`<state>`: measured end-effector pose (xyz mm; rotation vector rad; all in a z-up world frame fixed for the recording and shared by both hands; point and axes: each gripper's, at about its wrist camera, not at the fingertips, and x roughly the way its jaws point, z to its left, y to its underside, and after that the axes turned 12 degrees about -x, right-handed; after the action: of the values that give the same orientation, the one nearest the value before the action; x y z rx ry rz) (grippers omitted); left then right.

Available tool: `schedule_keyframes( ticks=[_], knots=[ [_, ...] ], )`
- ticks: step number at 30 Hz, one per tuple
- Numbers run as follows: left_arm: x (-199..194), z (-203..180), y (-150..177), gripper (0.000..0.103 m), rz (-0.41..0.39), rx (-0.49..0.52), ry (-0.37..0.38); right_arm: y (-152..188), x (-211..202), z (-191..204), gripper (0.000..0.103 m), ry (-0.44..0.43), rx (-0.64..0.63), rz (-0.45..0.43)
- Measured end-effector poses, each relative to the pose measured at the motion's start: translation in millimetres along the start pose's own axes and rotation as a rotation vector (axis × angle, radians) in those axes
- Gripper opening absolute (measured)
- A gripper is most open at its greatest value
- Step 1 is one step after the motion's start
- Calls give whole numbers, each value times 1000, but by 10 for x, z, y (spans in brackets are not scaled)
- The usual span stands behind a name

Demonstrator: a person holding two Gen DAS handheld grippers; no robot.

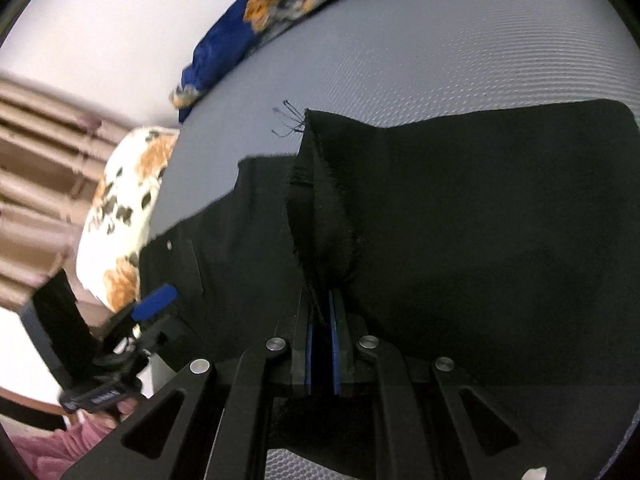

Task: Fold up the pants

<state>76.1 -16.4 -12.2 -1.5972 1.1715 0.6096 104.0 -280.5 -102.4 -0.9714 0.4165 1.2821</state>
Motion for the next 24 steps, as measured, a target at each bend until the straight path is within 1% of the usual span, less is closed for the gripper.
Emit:
schedule_keyframes(
  ticks=[2,4,7,10,13,14,16,17,18,19,24],
  knots=[
    [-10,33,-9,64,2,-19,16,9,52,54,9,27,-27,14],
    [-16,52,-17,64,4,-32,24,17,76,90,9,29,-40,18],
    [-20,39,-33,64,0,-24,32,17,114,193,10,46,-89,34],
    [-31,14,-57,64,4,-19,61,12,159,254,13,28,-111,51],
    [-16,6,-102,64,26,-43,117,11,140,304,17,14,-116,54],
    [-8,2,-114,64,35,-52,133,17,85,308,19,17,-111,37],
    [20,-3,-132,64,65,-75,180,35,-73,284,29,26,-97,-7],
    [36,-15,-135,64,80,-85,206,46,-158,260,32,41,-87,-30],
    [51,-29,-130,64,93,-90,226,61,-230,237,39,54,-79,-49],
    [80,-57,-124,64,113,-92,248,91,-329,191,41,69,-63,-75],
    [274,-204,-78,62,224,-112,350,251,-652,-7,42,128,23,-155]
  ],
)
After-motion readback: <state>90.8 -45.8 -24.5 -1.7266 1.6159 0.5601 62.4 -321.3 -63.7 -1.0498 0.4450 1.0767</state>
